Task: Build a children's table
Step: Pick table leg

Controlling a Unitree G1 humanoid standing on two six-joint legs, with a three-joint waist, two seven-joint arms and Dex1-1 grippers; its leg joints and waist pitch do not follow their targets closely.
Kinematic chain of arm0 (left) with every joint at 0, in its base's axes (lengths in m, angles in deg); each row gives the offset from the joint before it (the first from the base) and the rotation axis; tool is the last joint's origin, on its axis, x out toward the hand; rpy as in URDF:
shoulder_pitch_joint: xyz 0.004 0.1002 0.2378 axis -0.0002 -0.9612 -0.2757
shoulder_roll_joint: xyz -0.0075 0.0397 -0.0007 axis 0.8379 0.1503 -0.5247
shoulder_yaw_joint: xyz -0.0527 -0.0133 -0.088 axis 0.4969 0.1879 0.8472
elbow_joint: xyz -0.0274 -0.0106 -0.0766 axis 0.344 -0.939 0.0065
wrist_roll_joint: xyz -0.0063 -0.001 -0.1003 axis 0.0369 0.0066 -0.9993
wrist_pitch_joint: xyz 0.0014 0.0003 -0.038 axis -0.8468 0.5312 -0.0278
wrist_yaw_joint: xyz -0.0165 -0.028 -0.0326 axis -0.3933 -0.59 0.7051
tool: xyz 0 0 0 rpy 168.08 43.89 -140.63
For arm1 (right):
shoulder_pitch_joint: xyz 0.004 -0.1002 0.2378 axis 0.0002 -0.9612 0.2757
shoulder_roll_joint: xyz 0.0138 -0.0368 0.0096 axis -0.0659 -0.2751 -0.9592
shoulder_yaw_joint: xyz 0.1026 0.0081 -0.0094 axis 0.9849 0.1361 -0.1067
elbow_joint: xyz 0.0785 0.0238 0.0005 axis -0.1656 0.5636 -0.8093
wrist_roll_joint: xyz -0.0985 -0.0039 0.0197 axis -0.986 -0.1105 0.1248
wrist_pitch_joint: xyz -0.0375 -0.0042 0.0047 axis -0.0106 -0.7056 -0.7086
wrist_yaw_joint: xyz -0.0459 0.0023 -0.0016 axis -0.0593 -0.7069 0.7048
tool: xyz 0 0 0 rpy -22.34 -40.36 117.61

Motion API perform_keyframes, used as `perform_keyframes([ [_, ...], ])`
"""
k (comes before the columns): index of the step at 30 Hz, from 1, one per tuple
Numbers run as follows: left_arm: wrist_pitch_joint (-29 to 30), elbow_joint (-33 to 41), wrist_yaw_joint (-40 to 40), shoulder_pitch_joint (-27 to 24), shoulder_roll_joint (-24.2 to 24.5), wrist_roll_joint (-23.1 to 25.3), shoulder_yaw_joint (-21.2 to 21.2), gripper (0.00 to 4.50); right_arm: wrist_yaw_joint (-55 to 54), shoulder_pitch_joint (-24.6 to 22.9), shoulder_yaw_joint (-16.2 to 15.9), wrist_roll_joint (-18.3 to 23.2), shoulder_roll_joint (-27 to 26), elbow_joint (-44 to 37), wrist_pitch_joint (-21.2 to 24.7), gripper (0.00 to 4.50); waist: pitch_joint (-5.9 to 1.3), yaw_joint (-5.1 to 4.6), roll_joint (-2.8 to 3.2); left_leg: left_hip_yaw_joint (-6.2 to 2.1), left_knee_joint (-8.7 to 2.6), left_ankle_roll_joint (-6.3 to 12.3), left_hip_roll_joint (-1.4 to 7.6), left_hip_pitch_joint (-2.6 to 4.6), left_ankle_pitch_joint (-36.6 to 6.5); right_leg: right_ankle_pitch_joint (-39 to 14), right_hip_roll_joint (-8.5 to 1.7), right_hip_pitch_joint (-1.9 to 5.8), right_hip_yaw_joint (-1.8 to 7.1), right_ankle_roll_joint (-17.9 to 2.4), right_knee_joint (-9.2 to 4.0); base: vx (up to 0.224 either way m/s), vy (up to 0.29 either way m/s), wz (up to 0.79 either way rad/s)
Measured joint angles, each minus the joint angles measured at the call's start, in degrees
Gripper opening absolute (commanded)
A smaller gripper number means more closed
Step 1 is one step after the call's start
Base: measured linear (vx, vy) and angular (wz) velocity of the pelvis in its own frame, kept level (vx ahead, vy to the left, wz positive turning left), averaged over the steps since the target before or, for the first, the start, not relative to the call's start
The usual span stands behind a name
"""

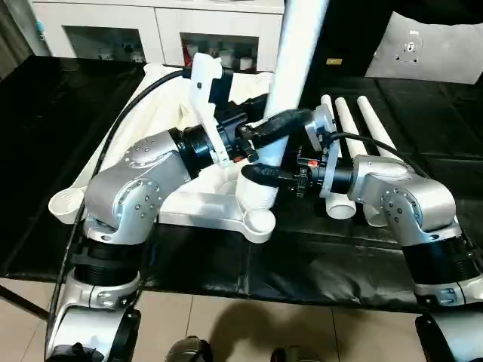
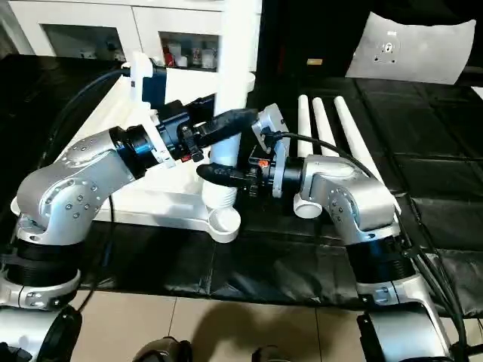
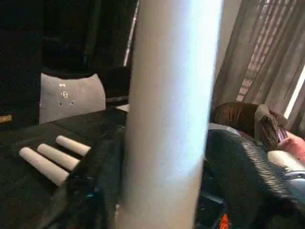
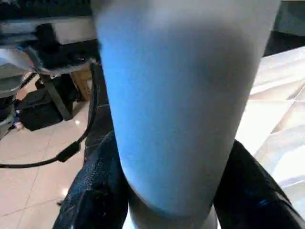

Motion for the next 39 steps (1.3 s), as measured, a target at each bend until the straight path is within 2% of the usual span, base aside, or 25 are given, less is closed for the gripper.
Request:
perform_keyframes([
  [1,0.00,0.01,-0.10,0.00,-0.25,-0.04,0.07,3.48,-0.13,-0.09,0.00,-0.01,-0.08,0.00,-0.23,1.93,0.00,0.01,0.00,0.00,0.00,0.00,0.00,0.00,0.00,0.00,-0.01,0.00,0.00,0.00,0.00,0.000,0.000,0.00],
  [4,-0.02,0.35,-0.32,0.00,-1.69,-1.41,1.05,3.73,-0.74,-0.22,0.00,-0.06,-0.53,0.06,-0.44,1.93,0.00,-0.02,0.00,0.01,0.00,0.00,0.00,-0.01,0.00,0.00,-0.01,0.00,0.01,0.00,0.00,0.000,0.000,0.00],
  [9,0.43,1.91,-2.75,-0.01,-5.38,-6.46,3.82,4.17,-1.48,-0.56,0.01,-0.15,-1.20,0.05,-1.07,1.92,0.00,-0.01,0.00,0.01,0.00,0.00,0.00,0.00,0.00,0.00,-0.01,0.00,0.00,0.00,0.00,0.000,0.000,0.00],
  [13,0.48,2.83,-4.76,-0.01,-7.77,-8.08,5.11,4.46,-3.17,-1.35,0.02,-0.98,-1.91,0.24,-1.12,1.91,0.00,-0.02,0.00,0.01,0.00,0.00,0.00,0.00,0.00,0.00,-0.01,0.00,0.01,0.00,0.00,0.000,0.000,0.00],
  [15,0.41,3.40,-5.64,-0.01,-8.84,-9.16,5.68,4.50,-3.53,-1.40,0.02,-1.21,-2.10,0.29,-1.14,1.91,0.00,-0.04,0.00,0.01,0.00,0.00,0.00,0.00,0.00,0.00,-0.01,0.00,0.01,0.00,0.00,0.000,0.000,0.00],
  [21,-3.52,4.43,-8.75,-0.13,-11.21,-8.43,5.90,4.50,-7.69,-3.03,0.74,-1.28,-5.00,0.37,-1.47,1.91,0.01,-0.06,0.01,0.00,-0.01,-0.01,0.00,-0.01,-0.01,-0.01,0.00,-0.01,0.01,0.01,-0.02,0.000,0.000,0.00],
  [24,-4.82,4.37,-10.17,0.78,-10.92,-9.02,9.07,4.50,-11.67,-3.07,2.10,-2.41,-6.16,0.16,-3.57,1.91,0.01,-0.18,0.01,0.00,-0.01,-0.01,0.00,0.00,0.00,-0.01,0.01,-0.02,0.01,0.02,-0.02,0.000,0.000,0.00],
  [26,-5.47,4.18,-11.20,1.16,-9.30,-8.97,11.49,4.50,-13.72,-3.11,2.40,-4.71,-5.88,0.16,-6.30,1.91,0.00,-0.29,0.02,0.00,-0.01,-0.02,0.00,0.03,-0.01,-0.01,0.01,-0.01,0.01,0.02,-0.02,0.000,0.000,0.00],
  [29,-7.27,1.01,-13.18,1.22,-7.42,-6.55,13.20,4.50,-16.64,-3.69,2.98,-6.72,-7.24,0.11,-10.42,1.91,0.02,-0.31,0.05,0.00,-0.03,-0.03,0.00,0.02,-0.01,-0.02,0.01,-0.01,0.01,0.04,-0.02,0.000,0.000,0.00],
  [31,-7.39,-1.97,-15.53,1.36,-6.24,-3.59,13.18,4.50,-17.99,-4.48,2.93,-7.28,-7.90,-0.47,-10.98,1.91,0.02,-0.21,0.06,0.00,-0.03,-0.03,0.00,0.02,-0.01,-0.03,0.01,-0.01,0.01,0.05,-0.02,0.000,0.000,0.00],
  [35,-7.49,-7.31,-18.11,1.22,-1.70,6.61,7.98,4.50,-18.78,-6.46,1.45,-8.90,-7.98,-2.41,-10.99,1.91,0.07,-0.07,0.14,-0.01,-0.07,-0.02,0.00,-0.06,-0.02,-0.02,0.00,-0.02,0.02,0.06,-0.15,0.000,0.000,0.00],
  [39,-7.46,-6.48,-17.74,1.21,-4.24,7.24,4.82,4.50,-19.54,-6.46,0.29,-10.35,-8.27,-2.43,-12.44,1.91,0.09,-0.02,0.18,0.00,-0.07,0.00,0.00,-0.12,-0.05,0.00,-0.01,-0.02,0.01,0.03,-0.26,0.000,0.000,0.00],
])
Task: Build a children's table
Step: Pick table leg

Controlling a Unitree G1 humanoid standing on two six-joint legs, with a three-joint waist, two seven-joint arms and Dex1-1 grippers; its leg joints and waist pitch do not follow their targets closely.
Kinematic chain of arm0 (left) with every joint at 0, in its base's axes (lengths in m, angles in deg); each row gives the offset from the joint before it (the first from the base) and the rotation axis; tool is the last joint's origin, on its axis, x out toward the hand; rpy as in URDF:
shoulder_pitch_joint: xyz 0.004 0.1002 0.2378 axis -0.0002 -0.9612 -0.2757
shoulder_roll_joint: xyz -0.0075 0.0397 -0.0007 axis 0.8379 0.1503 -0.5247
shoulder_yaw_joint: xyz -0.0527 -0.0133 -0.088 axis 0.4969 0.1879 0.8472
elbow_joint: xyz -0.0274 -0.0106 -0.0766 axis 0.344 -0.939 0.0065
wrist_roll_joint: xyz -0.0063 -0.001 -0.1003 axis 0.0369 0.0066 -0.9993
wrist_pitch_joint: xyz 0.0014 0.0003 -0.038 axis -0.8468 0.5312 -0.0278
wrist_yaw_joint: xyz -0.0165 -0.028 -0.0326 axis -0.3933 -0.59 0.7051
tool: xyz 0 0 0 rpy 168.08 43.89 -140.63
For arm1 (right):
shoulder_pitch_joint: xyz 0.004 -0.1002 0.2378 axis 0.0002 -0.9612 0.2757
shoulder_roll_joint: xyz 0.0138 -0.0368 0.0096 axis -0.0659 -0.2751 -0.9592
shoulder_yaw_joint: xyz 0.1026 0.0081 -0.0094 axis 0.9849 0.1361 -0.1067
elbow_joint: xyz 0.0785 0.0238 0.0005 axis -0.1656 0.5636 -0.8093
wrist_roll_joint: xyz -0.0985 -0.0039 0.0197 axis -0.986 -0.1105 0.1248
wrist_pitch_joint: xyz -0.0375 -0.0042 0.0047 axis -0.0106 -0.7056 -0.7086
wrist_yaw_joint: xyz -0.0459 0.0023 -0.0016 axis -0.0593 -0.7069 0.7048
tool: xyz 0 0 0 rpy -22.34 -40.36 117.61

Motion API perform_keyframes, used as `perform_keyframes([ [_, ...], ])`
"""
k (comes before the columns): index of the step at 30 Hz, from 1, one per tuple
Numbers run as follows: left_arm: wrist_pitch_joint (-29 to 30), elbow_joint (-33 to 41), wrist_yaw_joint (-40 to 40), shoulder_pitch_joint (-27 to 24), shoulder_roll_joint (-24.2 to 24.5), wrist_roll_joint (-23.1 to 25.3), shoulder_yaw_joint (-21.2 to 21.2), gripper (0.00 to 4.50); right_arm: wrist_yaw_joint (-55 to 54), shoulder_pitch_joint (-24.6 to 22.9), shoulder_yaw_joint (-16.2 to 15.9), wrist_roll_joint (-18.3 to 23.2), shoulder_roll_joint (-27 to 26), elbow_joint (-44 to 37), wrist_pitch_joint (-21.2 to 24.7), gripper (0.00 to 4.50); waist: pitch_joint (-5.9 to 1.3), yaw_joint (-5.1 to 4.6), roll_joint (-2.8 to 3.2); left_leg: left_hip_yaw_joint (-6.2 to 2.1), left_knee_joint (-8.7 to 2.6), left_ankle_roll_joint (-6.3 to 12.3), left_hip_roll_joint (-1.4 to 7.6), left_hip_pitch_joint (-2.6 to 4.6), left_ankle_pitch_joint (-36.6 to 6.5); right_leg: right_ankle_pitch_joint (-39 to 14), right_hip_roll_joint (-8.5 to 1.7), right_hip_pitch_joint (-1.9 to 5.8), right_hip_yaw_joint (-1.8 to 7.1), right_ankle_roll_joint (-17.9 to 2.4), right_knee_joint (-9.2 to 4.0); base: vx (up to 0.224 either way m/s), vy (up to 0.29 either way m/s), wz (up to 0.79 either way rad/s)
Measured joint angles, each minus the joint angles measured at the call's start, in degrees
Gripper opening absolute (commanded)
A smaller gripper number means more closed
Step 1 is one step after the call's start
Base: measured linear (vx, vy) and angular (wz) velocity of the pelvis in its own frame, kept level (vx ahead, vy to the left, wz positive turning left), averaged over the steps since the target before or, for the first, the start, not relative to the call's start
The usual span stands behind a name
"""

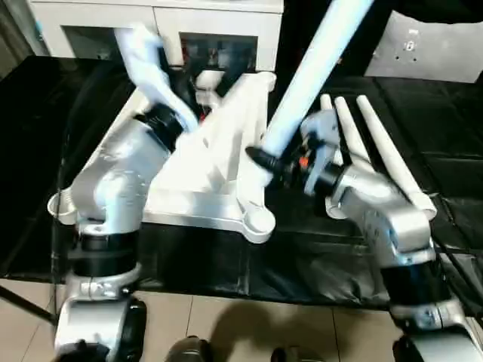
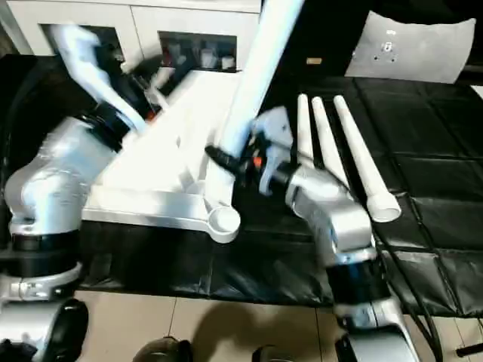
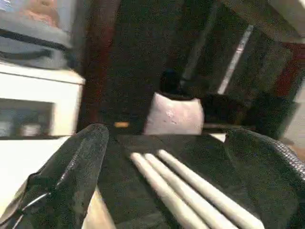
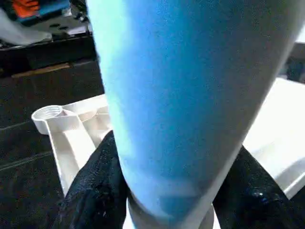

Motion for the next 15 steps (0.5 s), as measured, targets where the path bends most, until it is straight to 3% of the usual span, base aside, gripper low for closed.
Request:
perform_keyframes([
  [8,-0.54,5.38,3.13,-1.73,-1.36,-1.12,-2.84,4.50,-3.66,-0.16,0.66,-1.92,-0.94,0.08,0.30,1.91,0.24,-0.45,0.56,0.00,-0.15,-0.03,0.02,0.14,0.02,0.00,0.05,-0.02,0.00,0.00,0.09,0.000,0.000,0.00],
  [15,-2.47,3.25,0.75,-3.77,-0.26,1.51,-1.76,4.50,-9.26,-0.14,1.78,-2.53,-2.46,0.23,2.27,1.91,0.22,-0.46,1.00,0.00,-0.18,-0.03,0.02,0.12,0.02,0.00,0.05,-0.02,0.01,0.01,0.03,0.000,0.000,0.00],
])
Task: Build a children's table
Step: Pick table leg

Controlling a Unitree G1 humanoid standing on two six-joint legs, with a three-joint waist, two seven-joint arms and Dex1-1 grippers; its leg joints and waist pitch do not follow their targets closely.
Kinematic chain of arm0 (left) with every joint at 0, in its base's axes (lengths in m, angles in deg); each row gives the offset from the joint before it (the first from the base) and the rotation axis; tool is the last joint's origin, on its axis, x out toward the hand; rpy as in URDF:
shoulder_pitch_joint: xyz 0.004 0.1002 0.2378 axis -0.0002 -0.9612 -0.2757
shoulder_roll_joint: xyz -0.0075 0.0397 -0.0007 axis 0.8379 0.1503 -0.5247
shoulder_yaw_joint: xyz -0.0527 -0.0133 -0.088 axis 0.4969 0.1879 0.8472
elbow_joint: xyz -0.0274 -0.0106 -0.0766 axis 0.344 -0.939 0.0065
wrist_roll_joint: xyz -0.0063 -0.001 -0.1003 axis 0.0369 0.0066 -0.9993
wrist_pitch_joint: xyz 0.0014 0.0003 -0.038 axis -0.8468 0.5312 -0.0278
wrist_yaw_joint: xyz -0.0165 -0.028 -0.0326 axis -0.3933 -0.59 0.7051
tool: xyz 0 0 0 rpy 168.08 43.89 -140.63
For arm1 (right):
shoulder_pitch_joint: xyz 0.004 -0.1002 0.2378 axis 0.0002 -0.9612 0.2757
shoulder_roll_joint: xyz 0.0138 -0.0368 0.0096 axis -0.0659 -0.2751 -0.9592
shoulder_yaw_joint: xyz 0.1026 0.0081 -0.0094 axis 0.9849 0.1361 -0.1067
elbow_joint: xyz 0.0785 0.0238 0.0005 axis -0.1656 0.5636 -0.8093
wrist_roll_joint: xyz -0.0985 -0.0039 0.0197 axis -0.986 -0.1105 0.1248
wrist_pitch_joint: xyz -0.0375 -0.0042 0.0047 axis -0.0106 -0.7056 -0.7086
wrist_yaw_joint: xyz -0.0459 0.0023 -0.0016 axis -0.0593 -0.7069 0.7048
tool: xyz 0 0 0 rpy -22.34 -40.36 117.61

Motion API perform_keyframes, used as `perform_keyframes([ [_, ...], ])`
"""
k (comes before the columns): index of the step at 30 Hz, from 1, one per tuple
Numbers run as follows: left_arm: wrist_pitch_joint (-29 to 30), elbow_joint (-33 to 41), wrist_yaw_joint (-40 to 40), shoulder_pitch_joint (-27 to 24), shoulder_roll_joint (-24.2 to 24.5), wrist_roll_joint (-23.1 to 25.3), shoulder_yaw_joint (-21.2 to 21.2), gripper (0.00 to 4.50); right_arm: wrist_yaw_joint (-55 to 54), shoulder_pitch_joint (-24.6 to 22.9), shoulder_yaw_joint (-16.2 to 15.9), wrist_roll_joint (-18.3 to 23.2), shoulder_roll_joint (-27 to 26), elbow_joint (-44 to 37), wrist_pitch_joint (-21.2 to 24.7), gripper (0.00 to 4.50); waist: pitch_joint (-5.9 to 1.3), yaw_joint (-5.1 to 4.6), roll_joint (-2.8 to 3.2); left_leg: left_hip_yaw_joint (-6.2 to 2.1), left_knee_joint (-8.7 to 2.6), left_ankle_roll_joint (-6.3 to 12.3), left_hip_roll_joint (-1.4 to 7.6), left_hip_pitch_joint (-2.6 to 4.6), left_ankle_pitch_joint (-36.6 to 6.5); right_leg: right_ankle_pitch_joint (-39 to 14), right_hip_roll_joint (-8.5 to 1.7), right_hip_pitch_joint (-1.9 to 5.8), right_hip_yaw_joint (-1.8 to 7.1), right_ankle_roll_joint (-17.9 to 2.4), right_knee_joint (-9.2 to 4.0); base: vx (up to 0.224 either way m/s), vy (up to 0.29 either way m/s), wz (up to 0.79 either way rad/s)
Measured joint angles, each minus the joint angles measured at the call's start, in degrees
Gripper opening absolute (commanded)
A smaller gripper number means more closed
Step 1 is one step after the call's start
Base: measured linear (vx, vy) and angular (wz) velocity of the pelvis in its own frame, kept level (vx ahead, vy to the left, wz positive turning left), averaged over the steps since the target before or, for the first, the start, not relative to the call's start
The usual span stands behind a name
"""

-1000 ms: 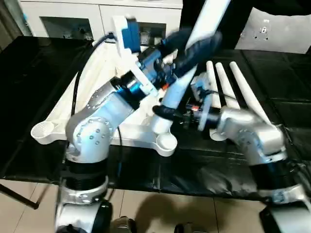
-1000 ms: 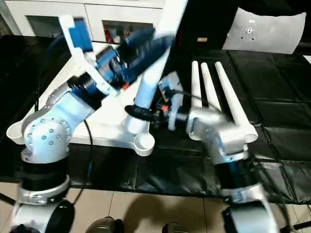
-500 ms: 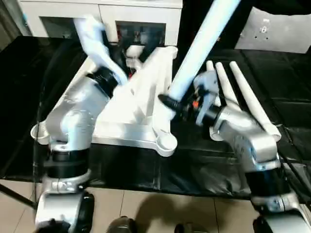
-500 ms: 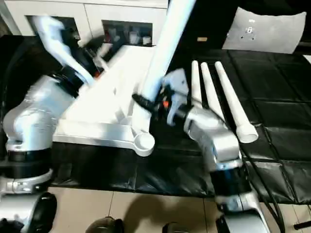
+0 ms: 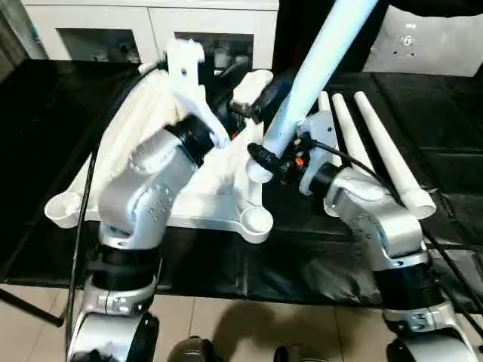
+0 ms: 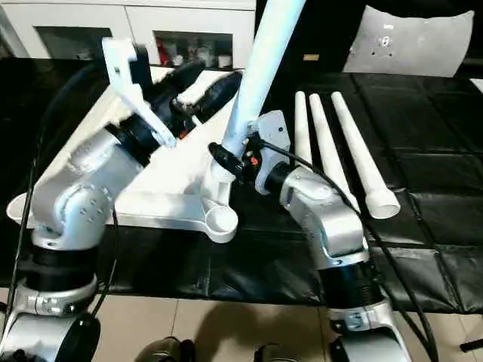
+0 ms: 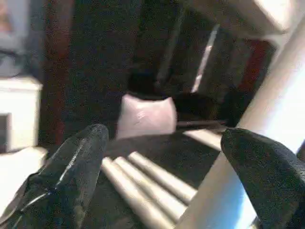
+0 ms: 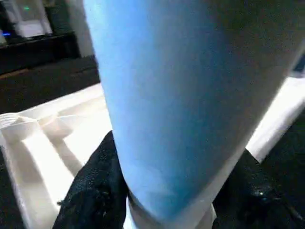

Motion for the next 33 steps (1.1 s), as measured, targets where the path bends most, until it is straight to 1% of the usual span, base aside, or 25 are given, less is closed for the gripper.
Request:
perform_keyframes([
  [4,-1.51,-1.14,-1.25,-2.47,3.84,2.76,2.87,4.50,-2.80,-1.27,1.91,-0.53,-0.01,-0.96,1.01,1.91,0.00,-0.03,0.00,0.00,-0.10,0.00,0.00,0.01,0.00,-0.01,0.01,-0.02,0.00,0.02,-0.02,0.000,0.000,0.00],
  [7,-2.24,-1.41,-0.98,-5.34,7.33,5.37,2.84,4.50,-5.94,-3.16,2.97,-1.76,-0.67,-2.27,0.61,1.91,-0.01,0.04,0.00,0.00,-0.18,-0.01,0.00,0.00,0.01,-0.02,0.01,-0.04,0.00,0.03,-0.08,0.000,0.000,0.00],
  [8,-2.73,-1.40,-0.36,-7.06,9.24,6.66,2.25,4.50,-7.00,-3.83,3.42,-1.81,-1.28,-2.84,-0.41,1.91,-0.01,0.01,0.00,0.01,-0.22,-0.02,0.00,0.00,0.01,-0.02,0.01,-0.05,0.00,0.04,-0.09,0.000,0.000,0.00],
  [10,-3.57,-1.39,1.15,-9.47,11.54,8.59,1.14,4.50,-8.79,-4.53,4.27,-2.33,-1.85,-3.10,-2.94,1.91,-0.01,0.09,-0.01,0.03,-0.25,-0.04,0.00,0.00,0.02,-0.02,0.01,-0.08,0.00,0.04,-0.10,0.000,0.000,0.00],
  [12,-5.40,-1.09,5.03,-12.85,16.26,10.95,-1.34,4.50,-12.67,-5.08,5.43,-4.16,-3.43,-3.44,-6.68,1.91,-0.02,0.11,-0.02,0.05,-0.36,-0.12,0.00,0.02,0.07,-0.04,0.01,-0.11,0.01,0.06,-0.10,0.000,0.000,0.00],
  [14,-7.07,-1.07,10.16,-15.49,19.12,11.51,-2.67,4.50,-13.59,-5.49,5.43,-5.72,-2.46,-3.86,-9.49,1.91,-0.02,0.19,-0.02,0.06,-0.39,-0.18,0.00,0.03,0.10,-0.04,0.01,-0.13,0.01,0.07,-0.10,0.000,0.000,0.00],
  [15,-7.63,-1.08,12.04,-16.16,19.81,11.47,-2.99,4.50,-13.12,-5.57,5.57,-5.68,-2.36,-4.42,-9.21,1.91,-0.02,0.32,-0.03,0.06,-0.42,-0.22,0.00,0.03,0.13,-0.04,0.01,-0.13,0.01,0.07,-0.09,0.000,0.000,0.00],
  [17,-8.94,-0.93,17.15,-17.03,21.70,11.11,-4.30,4.50,-9.69,-6.71,6.24,-1.33,-2.99,-7.11,-5.39,1.91,-0.06,0.41,-0.09,0.06,-0.49,-0.23,0.00,0.12,0.14,-0.04,0.01,-0.09,0.02,0.07,-0.09,0.000,0.000,0.00],
  [19,-10.20,-1.04,20.15,-16.89,22.25,10.90,-4.99,4.50,-7.78,-7.50,6.23,1.21,-3.43,-7.56,-3.47,1.91,-0.06,0.39,-0.08,0.07,-0.49,-0.26,0.00,0.12,0.16,-0.04,0.01,-0.10,0.02,0.07,-0.07,0.000,0.000,0.00],
  [20,-11.39,-1.54,22.44,-16.51,23.32,10.89,-5.98,4.50,-7.26,-7.94,6.28,2.32,-3.42,-7.47,-2.88,1.90,-0.05,0.37,-0.08,0.07,-0.49,-0.28,0.00,0.12,0.18,-0.02,0.00,-0.10,0.02,0.07,-0.06,0.000,0.000,0.00],
  [25,-14.46,-6.48,26.83,-15.01,24.24,11.07,-6.56,4.50,-6.99,-8.74,6.57,2.69,-2.32,-7.64,-2.86,1.90,-0.07,0.20,0.04,0.09,-0.53,-0.36,0.00,0.18,0.22,-0.02,0.01,-0.12,0.04,0.08,0.02,0.000,0.000,0.00],
  [29,-14.84,-7.47,30.28,-15.84,24.04,10.94,-7.09,4.50,-6.90,-10.20,6.92,2.87,-1.44,-9.53,0.70,1.90,-0.06,0.17,0.06,0.10,-0.70,-0.42,0.00,0.19,0.26,-0.02,0.02,-0.16,0.04,0.08,-0.03,0.000,0.000,0.00],
  [31,-16.40,-8.38,32.23,-15.90,24.25,11.09,-8.84,4.50,-6.91,-10.23,7.03,3.46,-1.31,-9.84,1.61,1.90,-0.06,0.18,0.05,0.10,-0.79,-0.48,0.00,0.21,0.30,-0.02,0.03,-0.18,0.04,0.09,-0.04,0.000,0.000,0.00],
  [33,-18.14,-10.56,34.23,-15.62,24.40,11.79,-10.67,4.50,-6.82,-10.28,6.97,4.06,-1.65,-9.86,0.81,1.90,-0.06,0.16,0.05,0.10,-0.87,-0.55,0.00,0.22,0.35,-0.02,0.04,-0.23,0.04,0.09,-0.04,0.000,0.000,0.00],
])
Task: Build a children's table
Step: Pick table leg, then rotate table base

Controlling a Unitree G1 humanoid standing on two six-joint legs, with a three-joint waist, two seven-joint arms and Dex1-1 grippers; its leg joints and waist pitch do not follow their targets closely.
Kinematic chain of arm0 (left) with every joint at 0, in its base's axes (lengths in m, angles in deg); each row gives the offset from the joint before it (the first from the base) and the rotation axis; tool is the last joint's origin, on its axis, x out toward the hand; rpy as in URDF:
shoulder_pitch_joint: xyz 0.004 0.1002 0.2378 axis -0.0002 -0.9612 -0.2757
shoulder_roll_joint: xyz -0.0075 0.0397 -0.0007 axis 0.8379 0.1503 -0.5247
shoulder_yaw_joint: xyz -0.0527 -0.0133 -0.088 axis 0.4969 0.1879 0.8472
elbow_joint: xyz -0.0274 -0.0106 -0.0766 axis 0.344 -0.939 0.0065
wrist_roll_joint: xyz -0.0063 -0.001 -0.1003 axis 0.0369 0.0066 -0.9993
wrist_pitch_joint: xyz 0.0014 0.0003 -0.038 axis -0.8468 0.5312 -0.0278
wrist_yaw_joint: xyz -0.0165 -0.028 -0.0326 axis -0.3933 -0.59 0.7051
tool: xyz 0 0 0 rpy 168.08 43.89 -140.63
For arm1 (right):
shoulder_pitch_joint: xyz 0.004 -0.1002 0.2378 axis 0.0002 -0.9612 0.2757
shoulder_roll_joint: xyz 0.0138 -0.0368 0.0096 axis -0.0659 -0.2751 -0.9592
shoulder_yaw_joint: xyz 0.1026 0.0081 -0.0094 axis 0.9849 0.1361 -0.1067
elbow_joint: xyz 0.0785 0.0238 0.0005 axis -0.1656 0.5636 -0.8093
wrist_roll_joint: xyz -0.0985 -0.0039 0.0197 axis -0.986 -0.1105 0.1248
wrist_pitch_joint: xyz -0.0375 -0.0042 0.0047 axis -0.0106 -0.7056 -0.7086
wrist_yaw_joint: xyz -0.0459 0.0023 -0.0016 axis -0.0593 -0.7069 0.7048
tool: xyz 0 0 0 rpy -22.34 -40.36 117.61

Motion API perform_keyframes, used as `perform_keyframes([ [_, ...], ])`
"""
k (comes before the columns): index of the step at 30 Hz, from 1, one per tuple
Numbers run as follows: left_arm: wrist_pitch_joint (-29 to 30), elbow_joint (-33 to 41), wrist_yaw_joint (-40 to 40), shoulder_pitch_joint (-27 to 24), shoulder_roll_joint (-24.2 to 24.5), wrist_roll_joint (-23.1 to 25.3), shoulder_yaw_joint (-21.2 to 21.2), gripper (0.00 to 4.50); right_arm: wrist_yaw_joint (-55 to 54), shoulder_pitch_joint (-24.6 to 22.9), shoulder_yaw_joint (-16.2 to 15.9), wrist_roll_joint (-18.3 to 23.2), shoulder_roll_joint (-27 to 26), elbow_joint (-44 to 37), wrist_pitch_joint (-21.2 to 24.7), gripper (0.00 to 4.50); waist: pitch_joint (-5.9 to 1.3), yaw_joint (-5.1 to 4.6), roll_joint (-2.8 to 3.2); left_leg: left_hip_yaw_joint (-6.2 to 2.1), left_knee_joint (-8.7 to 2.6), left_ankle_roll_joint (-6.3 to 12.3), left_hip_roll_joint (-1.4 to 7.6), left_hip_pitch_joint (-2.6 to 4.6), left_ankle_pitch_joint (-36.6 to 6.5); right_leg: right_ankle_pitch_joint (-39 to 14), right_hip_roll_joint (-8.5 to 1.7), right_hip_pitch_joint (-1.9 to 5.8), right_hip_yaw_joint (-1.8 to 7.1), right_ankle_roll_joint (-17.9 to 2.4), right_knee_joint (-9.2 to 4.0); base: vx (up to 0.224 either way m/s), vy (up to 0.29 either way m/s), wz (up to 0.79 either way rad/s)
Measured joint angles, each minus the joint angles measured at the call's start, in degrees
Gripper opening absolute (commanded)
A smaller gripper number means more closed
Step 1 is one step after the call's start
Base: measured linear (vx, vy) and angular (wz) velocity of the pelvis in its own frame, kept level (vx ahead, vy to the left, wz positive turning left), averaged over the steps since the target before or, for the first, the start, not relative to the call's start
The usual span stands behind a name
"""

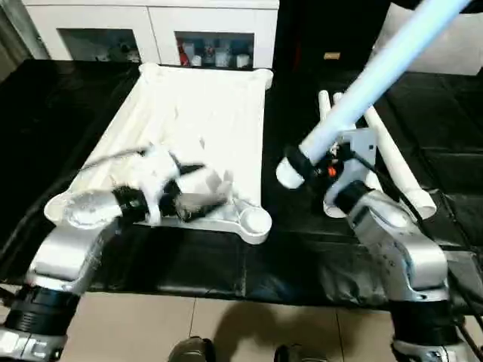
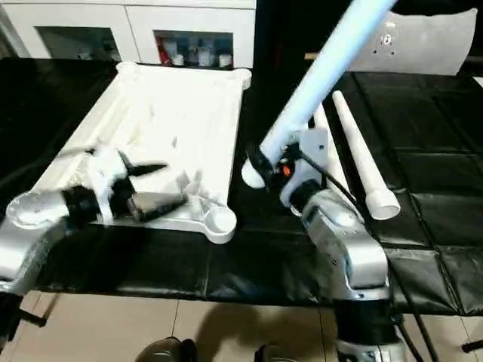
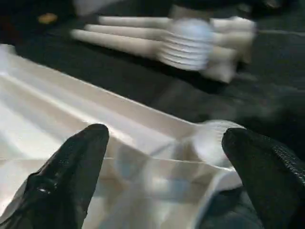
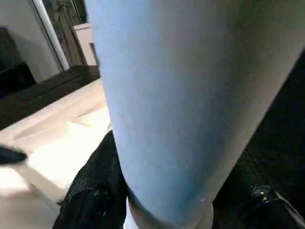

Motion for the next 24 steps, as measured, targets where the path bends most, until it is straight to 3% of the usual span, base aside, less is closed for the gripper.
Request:
perform_keyframes([
  [6,-2.43,-5.10,7.45,1.47,-0.02,1.89,-3.81,4.50,1.30,-0.02,-0.65,0.02,1.57,-0.39,1.56,1.90,0.00,-0.03,0.00,0.01,-0.02,-0.01,0.00,0.01,0.01,0.00,0.00,0.00,0.00,0.00,0.00,0.000,0.000,0.00],
  [7,-2.91,-6.19,8.24,2.33,-0.28,2.04,-4.46,4.22,1.57,-0.16,-0.72,0.02,1.94,-0.56,1.76,1.90,0.00,0.08,0.00,0.01,-0.02,-0.01,0.00,0.01,0.01,0.00,0.00,0.01,0.00,0.00,0.00,0.000,0.000,0.00],
  [13,-3.54,-14.80,13.98,8.66,-0.99,3.14,-7.26,3.83,3.65,-0.39,-1.85,0.12,3.43,-1.13,2.32,1.90,0.03,0.05,0.11,0.04,-0.01,-0.03,0.00,0.01,0.03,0.01,-0.02,0.00,0.01,-0.02,0.01,0.000,0.000,0.00],
  [24,-4.65,-27.69,20.87,15.44,-2.13,4.26,-7.72,2.93,5.37,-0.60,-2.54,0.78,4.90,-2.65,3.08,1.90,0.11,0.09,0.35,0.08,-0.05,-0.03,0.00,0.01,0.03,0.01,-0.04,0.01,0.01,-0.02,-0.05,0.000,0.000,0.00],
])
